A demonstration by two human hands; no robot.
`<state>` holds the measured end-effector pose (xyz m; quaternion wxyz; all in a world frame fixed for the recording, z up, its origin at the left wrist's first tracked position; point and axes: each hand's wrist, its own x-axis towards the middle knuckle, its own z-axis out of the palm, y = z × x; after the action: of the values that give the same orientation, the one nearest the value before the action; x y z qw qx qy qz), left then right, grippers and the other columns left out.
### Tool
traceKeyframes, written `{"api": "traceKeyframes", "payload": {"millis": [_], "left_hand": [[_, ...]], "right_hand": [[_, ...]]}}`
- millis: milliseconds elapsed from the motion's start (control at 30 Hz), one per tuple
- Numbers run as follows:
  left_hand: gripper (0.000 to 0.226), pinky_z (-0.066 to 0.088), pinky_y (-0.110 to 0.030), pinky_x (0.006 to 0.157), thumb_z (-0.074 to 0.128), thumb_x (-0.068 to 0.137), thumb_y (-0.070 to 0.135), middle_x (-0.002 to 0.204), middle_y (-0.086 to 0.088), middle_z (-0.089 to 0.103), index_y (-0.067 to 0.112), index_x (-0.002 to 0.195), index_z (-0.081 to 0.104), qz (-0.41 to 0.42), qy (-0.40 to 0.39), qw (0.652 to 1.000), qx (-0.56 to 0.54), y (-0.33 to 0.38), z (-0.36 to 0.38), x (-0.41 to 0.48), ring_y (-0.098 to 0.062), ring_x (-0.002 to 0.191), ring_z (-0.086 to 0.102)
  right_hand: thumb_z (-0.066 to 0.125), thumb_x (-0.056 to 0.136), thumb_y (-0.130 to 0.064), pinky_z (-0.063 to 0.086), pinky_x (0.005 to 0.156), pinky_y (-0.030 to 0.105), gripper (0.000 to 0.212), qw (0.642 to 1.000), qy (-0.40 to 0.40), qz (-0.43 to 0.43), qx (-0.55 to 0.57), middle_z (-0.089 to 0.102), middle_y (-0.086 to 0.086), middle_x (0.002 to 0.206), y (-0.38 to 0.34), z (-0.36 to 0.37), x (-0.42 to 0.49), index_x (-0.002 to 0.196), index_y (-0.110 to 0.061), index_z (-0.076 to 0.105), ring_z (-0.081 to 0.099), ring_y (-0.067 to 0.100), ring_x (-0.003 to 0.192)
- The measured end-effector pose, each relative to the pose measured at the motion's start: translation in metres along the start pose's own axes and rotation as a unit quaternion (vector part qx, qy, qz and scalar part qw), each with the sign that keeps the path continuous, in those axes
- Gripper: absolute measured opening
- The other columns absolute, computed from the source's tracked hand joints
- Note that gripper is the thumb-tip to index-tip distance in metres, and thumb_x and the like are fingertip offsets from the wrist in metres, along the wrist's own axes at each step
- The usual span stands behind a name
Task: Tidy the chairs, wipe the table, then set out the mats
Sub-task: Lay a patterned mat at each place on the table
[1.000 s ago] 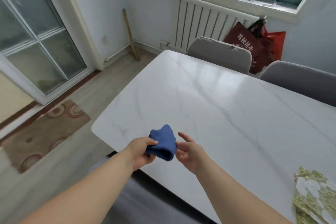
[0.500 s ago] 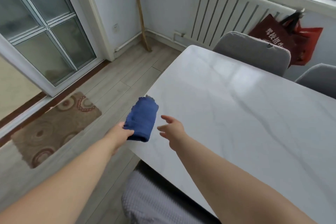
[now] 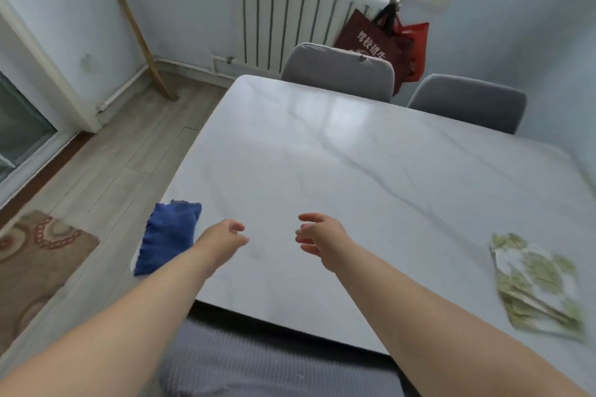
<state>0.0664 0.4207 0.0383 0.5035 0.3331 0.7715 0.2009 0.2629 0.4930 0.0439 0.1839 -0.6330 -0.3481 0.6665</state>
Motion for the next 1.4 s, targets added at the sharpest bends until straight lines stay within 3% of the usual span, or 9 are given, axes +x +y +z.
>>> {"api": "traceKeyframes", "payload": {"millis": [267,367,667,900,1000,1067,1200,1333,1400], "left_hand": [[0.026,0.046,-0.035,0.098,0.061,0.088,0.02,0.115,-0.001,0.06,0.02,0.114,0.06,0.072,-0.11,0.99,0.048,0.082,0.112,-0.017,-0.02,0.109,0.055],[0.027,0.046,-0.032,0.093,0.061,0.087,0.018,0.111,-0.002,0.063,0.018,0.114,0.061,0.09,-0.139,0.984,0.07,0.106,0.162,-0.029,-0.02,0.105,0.059],[0.027,0.046,-0.029,0.086,0.061,0.088,0.014,0.105,-0.006,0.065,0.014,0.115,0.062,0.101,-0.211,0.967,0.104,0.178,0.346,-0.061,-0.02,0.101,0.062],[0.032,0.048,-0.025,0.079,0.059,0.09,0.011,0.112,-0.008,0.064,0.013,0.122,0.057,0.059,-0.234,0.969,0.056,0.228,0.477,-0.065,-0.017,0.094,0.061],[0.036,0.048,-0.029,0.086,0.055,0.09,0.006,0.118,-0.009,0.062,0.011,0.126,0.053,0.037,-0.231,0.972,0.034,0.236,0.509,-0.062,-0.019,0.096,0.059],[0.038,0.047,-0.031,0.088,0.053,0.09,0.002,0.12,-0.008,0.061,0.011,0.127,0.053,0.025,-0.231,0.972,0.031,0.238,0.521,-0.057,-0.02,0.097,0.058],[0.037,0.047,-0.032,0.089,0.054,0.088,0.001,0.117,-0.009,0.06,0.012,0.123,0.054,-0.004,-0.225,0.974,0.025,0.239,0.541,-0.047,-0.02,0.094,0.057],[0.035,0.048,-0.031,0.085,0.055,0.087,0.001,0.109,-0.01,0.062,0.013,0.12,0.057,-0.023,-0.22,0.975,0.021,0.238,0.549,-0.039,-0.019,0.089,0.059],[0.032,0.049,-0.03,0.082,0.058,0.087,0.004,0.102,-0.008,0.062,0.014,0.117,0.058,-0.026,-0.217,0.976,0.023,0.239,0.551,-0.035,-0.019,0.088,0.059]], "right_hand": [[0.061,0.084,0.001,0.054,0.079,0.029,0.036,0.996,0.061,-0.036,0.056,0.065,0.007,0.106,0.019,-0.14,-0.048,0.115,-0.017,0.062,0.066,0.021,0.088],[0.063,0.083,0.001,0.051,0.085,0.03,0.036,0.993,0.087,-0.049,0.058,0.066,0.005,0.108,0.034,-0.2,-0.066,0.113,-0.019,0.062,0.065,0.018,0.088],[0.064,0.084,0.0,0.044,0.067,0.023,0.027,0.975,0.214,0.012,0.058,0.065,0.006,0.099,0.103,-0.409,-0.089,0.108,-0.013,0.062,0.059,0.016,0.082],[0.059,0.087,0.0,0.042,0.058,0.022,0.015,0.949,0.297,0.066,0.078,0.062,0.007,0.09,0.134,-0.551,-0.068,0.098,-0.011,0.061,0.054,0.014,0.069],[0.058,0.086,-0.001,0.04,0.056,0.024,0.014,0.942,0.321,0.08,0.063,0.061,0.008,0.088,0.14,-0.589,-0.046,0.097,-0.011,0.06,0.053,0.017,0.07],[0.057,0.086,-0.002,0.037,0.054,0.024,0.011,0.94,0.322,0.102,0.052,0.056,0.006,0.08,0.14,-0.604,-0.033,0.085,-0.012,0.057,0.046,0.017,0.063],[0.052,0.083,0.001,0.027,0.05,0.027,0.029,0.932,0.327,0.143,0.058,0.039,0.008,0.061,0.14,-0.62,-0.004,0.06,-0.011,0.037,0.031,0.021,0.054],[0.064,0.078,-0.004,0.044,0.057,0.028,0.008,0.927,0.326,0.148,0.111,0.061,0.012,0.081,0.144,-0.623,0.021,0.074,-0.002,0.057,0.058,0.023,0.073],[0.068,0.078,-0.005,0.055,0.072,0.036,0.014,0.926,0.327,0.141,0.129,0.068,0.016,0.093,0.15,-0.626,0.033,0.087,0.005,0.064,0.067,0.029,0.088]]}}
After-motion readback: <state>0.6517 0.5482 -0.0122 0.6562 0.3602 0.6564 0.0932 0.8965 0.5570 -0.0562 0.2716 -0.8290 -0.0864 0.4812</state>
